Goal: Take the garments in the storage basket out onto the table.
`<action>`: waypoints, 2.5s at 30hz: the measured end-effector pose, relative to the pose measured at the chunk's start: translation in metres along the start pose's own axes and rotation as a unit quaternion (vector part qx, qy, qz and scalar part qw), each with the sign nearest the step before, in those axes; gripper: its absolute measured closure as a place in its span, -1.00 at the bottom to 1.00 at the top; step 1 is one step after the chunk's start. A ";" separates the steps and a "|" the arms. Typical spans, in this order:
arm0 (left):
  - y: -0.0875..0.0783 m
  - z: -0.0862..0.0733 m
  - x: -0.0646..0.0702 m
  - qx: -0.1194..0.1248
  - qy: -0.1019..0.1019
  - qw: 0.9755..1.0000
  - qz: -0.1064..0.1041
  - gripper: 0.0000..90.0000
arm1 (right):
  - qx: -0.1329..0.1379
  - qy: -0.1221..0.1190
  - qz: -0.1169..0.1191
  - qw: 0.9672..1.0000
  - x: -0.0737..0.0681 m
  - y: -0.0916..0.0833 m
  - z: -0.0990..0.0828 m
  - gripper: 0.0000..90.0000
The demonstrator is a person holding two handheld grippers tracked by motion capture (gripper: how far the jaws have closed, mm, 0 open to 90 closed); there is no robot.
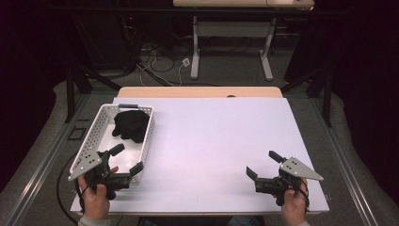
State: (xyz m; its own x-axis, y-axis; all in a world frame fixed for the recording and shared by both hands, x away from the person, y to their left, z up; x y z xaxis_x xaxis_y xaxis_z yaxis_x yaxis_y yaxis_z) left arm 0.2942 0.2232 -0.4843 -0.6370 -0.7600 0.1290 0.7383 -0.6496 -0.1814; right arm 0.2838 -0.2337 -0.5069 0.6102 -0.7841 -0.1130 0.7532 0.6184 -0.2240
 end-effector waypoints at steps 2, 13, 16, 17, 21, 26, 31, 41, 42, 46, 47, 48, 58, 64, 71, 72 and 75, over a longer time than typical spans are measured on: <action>0.001 0.000 0.001 0.000 -0.001 1.000 0.002 -0.99 | 0.002 0.003 -0.001 1.000 0.001 0.001 0.000 -1.00; 0.008 0.011 -0.006 -0.026 -0.034 0.998 0.041 -0.99 | -0.008 -0.001 0.002 1.000 -0.001 0.004 -0.002 -1.00; 0.011 0.014 -0.010 -0.025 -0.043 0.998 0.047 -0.99 | -0.009 -0.003 -0.002 1.000 -0.001 0.004 -0.003 -1.00; 0.011 0.014 -0.011 -0.030 -0.045 0.997 0.048 -0.99 | -0.007 -0.003 -0.004 1.000 -0.001 0.004 -0.003 -1.00; 0.013 0.017 -0.016 -0.031 -0.053 0.997 0.051 -0.99 | -0.010 0.002 -0.001 1.000 0.000 0.006 -0.003 -1.00; 0.017 0.028 -0.019 -0.044 -0.049 0.997 0.051 -0.99 | -0.019 -0.003 0.000 1.000 0.002 0.008 -0.005 -1.00; 0.022 0.037 -0.018 -0.047 -0.042 0.997 0.053 -0.99 | -0.022 -0.002 -0.005 1.000 0.002 0.009 -0.005 -1.00; 0.034 0.057 -0.019 -0.054 -0.026 0.997 0.048 -0.99 | -0.024 -0.001 -0.007 1.000 0.002 0.009 -0.006 -1.00; 0.035 0.058 -0.020 -0.057 -0.028 0.997 0.049 -0.99 | -0.024 -0.001 -0.007 1.000 0.002 0.009 -0.006 -1.00; 0.039 0.062 -0.022 -0.062 -0.027 0.996 0.053 -0.99 | -0.028 -0.004 -0.007 1.000 0.002 0.009 -0.006 -1.00; 0.040 0.065 -0.024 -0.060 -0.031 0.996 0.057 -0.99 | -0.028 -0.004 -0.008 1.000 0.002 0.009 -0.006 -1.00; 0.040 0.065 -0.024 -0.060 -0.031 0.996 0.057 -0.99 | -0.028 -0.004 -0.008 1.000 0.002 0.009 -0.006 -1.00; 0.046 0.082 -0.038 -0.067 -0.046 0.994 0.076 -0.98 | -0.029 -0.004 -0.008 1.000 0.003 0.009 -0.006 -1.00; 0.049 0.088 -0.046 -0.073 -0.055 0.992 0.089 -0.98 | -0.027 -0.002 -0.010 1.000 0.003 0.009 -0.007 -1.00; 0.052 0.090 -0.057 -0.075 -0.070 0.989 0.105 -0.98 | -0.027 -0.003 -0.008 1.000 0.004 0.010 -0.007 -1.00; 0.052 0.091 -0.058 -0.077 -0.071 0.989 0.107 -0.98 | -0.030 -0.002 -0.007 1.000 0.003 0.010 -0.007 -1.00; 0.053 0.091 -0.067 -0.075 -0.074 0.986 0.126 -0.98 | -0.033 -0.001 -0.008 0.999 0.004 0.011 -0.008 -1.00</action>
State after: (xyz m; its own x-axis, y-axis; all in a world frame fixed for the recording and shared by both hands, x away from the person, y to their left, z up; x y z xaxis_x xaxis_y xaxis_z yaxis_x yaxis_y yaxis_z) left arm 0.3961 0.2373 -0.4135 -0.3907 -0.8985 0.2001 0.8202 -0.4385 -0.3673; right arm 0.2921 -0.2307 -0.5177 0.5990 -0.7936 -0.1067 0.7449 0.6012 -0.2892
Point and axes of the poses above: each handheld gripper's, and its own axes: y roughly forward along the jaws, z roughly out of its top, x roughly to its right, the point moved 4 cm from there along y, roughly forward along the jaws, and after that the axes turned 5 degrees about z, right-handed, at the moved point
